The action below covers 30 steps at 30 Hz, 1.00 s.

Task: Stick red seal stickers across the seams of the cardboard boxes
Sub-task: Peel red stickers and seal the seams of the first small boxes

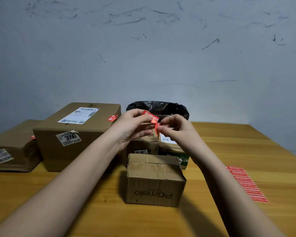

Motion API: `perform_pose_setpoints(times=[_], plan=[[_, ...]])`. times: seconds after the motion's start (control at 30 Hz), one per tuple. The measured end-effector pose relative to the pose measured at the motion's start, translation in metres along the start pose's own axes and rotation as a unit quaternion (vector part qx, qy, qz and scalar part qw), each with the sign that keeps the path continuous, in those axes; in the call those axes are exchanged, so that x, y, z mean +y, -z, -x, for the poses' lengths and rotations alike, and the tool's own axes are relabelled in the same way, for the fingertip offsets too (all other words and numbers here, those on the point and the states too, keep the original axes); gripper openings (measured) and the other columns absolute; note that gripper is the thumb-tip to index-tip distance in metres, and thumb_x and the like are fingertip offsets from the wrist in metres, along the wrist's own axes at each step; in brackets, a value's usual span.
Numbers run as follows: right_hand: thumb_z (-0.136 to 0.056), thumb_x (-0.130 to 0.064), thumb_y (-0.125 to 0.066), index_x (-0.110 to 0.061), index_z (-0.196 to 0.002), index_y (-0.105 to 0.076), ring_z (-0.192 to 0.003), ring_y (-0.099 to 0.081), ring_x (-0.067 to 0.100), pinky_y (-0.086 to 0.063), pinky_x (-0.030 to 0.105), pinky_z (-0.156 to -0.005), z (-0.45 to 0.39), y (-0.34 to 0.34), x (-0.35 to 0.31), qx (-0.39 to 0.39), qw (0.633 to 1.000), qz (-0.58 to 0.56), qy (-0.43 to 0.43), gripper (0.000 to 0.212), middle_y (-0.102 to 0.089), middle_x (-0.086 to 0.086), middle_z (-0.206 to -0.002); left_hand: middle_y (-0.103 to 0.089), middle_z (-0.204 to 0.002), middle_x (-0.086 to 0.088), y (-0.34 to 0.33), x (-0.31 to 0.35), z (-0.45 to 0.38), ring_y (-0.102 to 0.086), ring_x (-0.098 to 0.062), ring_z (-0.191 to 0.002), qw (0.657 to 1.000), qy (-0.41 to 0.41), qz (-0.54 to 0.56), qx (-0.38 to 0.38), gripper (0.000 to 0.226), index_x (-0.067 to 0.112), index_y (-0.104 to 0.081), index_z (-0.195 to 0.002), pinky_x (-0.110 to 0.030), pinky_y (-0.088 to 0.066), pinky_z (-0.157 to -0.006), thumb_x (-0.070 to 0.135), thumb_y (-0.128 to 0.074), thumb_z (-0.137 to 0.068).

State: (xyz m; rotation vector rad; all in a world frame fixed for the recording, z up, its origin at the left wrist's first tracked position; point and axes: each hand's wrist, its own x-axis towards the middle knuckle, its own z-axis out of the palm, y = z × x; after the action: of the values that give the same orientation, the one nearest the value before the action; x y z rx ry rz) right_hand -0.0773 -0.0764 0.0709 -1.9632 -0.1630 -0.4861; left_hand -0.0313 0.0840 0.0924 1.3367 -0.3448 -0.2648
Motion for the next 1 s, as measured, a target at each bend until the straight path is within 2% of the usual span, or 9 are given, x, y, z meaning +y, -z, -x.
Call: perform_pose_setpoints(times=[0.07, 0.13, 0.23, 0.4, 0.53, 0.63, 0.73, 0.87, 1.0], plan=[[-0.085, -0.024, -0.071, -0.021, -0.086, -0.064, -0.073, -0.059, 0.004, -0.048, 0.018, -0.064, 0.0, 0.0, 0.001, -0.026, 0.999, -0.026, -0.019, 0.008, -0.065, -0.006, -0.084, -0.073, -0.075, -0.002, 0.001, 0.0, 0.0, -0.069, -0.01, -0.065, 1.0, 0.004, 0.008, 0.001, 0.004, 0.013, -0.062, -0.087, -0.021, -0.056, -0.057, 0.01, -0.065, -0.087], [-0.086, -0.02, -0.07, -0.02, -0.081, -0.064, -0.067, -0.058, 0.001, -0.047, 0.014, -0.06, 0.0, -0.001, 0.001, -0.029, 0.998, -0.052, -0.021, 0.007, -0.064, -0.006, -0.078, -0.073, -0.076, -0.002, 0.001, -0.001, 0.0, -0.069, -0.01, -0.064, 1.0, 0.012, 0.018, -0.001, 0.003, 0.013, -0.063, -0.087, -0.021, -0.056, -0.056, 0.01, -0.064, -0.087], [-0.086, -0.016, -0.07, -0.02, -0.079, -0.063, -0.069, -0.059, 0.001, -0.046, 0.016, -0.065, -0.002, -0.003, 0.003, 0.005, 0.999, -0.036, 0.014, 0.01, -0.066, -0.009, -0.076, -0.072, -0.078, -0.002, 0.002, 0.0, -0.001, -0.069, -0.009, -0.065, 0.999, 0.028, 0.03, 0.003, 0.003, 0.013, -0.063, -0.089, -0.02, -0.055, -0.052, 0.011, -0.065, -0.087], [-0.086, -0.015, -0.067, -0.024, -0.081, -0.058, -0.072, -0.059, 0.001, -0.043, 0.013, -0.064, -0.002, -0.005, -0.001, 0.043, 0.992, 0.059, 0.105, 0.014, -0.064, -0.012, -0.077, -0.069, -0.078, -0.001, 0.002, 0.0, -0.001, -0.066, -0.008, -0.074, 0.999, 0.051, -0.006, -0.004, 0.005, 0.016, -0.065, -0.082, -0.019, -0.055, -0.055, 0.014, -0.066, -0.087], [-0.085, -0.017, -0.068, -0.022, -0.083, -0.059, -0.076, -0.06, 0.005, -0.042, 0.014, -0.066, -0.002, -0.004, -0.002, 0.036, 0.985, 0.09, 0.145, 0.01, -0.064, -0.01, -0.082, -0.068, -0.072, 0.003, 0.001, 0.0, -0.001, -0.064, -0.007, -0.071, 0.997, 0.071, -0.019, -0.026, 0.008, 0.019, -0.064, -0.08, -0.023, -0.051, -0.068, 0.016, -0.065, -0.087], [-0.085, -0.02, -0.07, -0.024, -0.084, -0.059, -0.077, -0.061, 0.006, -0.043, 0.013, -0.067, -0.002, -0.004, -0.002, 0.037, 0.984, 0.086, 0.153, 0.012, -0.064, -0.009, -0.084, -0.068, -0.073, 0.003, 0.001, 0.001, -0.003, -0.065, -0.008, -0.075, 0.995, 0.082, -0.035, -0.043, 0.005, 0.02, -0.063, -0.083, -0.024, -0.051, -0.071, 0.018, -0.066, -0.087], [-0.085, -0.018, -0.07, -0.025, -0.086, -0.057, -0.078, -0.063, 0.006, -0.047, 0.017, -0.069, -0.005, -0.003, -0.001, 0.044, 0.984, 0.078, 0.155, 0.014, -0.065, -0.008, -0.085, -0.069, -0.073, 0.002, -0.001, 0.004, -0.005, -0.065, -0.009, -0.077, 0.993, 0.091, -0.043, -0.055, 0.008, 0.02, -0.062, -0.08, -0.025, -0.051, -0.072, 0.017, -0.066, -0.087], [-0.085, -0.015, -0.07, -0.026, -0.097, -0.055, -0.08, -0.062, 0.003, -0.05, 0.018, -0.072, -0.014, 0.003, -0.002, 0.04, 0.985, 0.07, 0.155, 0.023, -0.064, -0.01, -0.085, -0.069, -0.075, 0.001, -0.005, 0.012, -0.014, -0.066, -0.01, -0.075, 0.992, 0.101, -0.051, -0.063, 0.011, 0.021, -0.06, -0.079, -0.026, -0.05, -0.075, 0.015, -0.065, -0.087], [-0.085, -0.013, -0.07, -0.021, -0.094, -0.065, -0.082, -0.061, 0.008, -0.052, 0.022, -0.071, -0.033, 0.013, -0.005, 0.028, 0.982, 0.08, 0.168, 0.013, -0.063, -0.006, -0.09, -0.069, -0.076, 0.0, -0.009, 0.023, -0.03, -0.066, -0.011, -0.075, 0.99, 0.099, -0.07, -0.067, 0.011, 0.021, -0.058, -0.08, -0.026, -0.05, -0.075, 0.015, -0.065, -0.086]])
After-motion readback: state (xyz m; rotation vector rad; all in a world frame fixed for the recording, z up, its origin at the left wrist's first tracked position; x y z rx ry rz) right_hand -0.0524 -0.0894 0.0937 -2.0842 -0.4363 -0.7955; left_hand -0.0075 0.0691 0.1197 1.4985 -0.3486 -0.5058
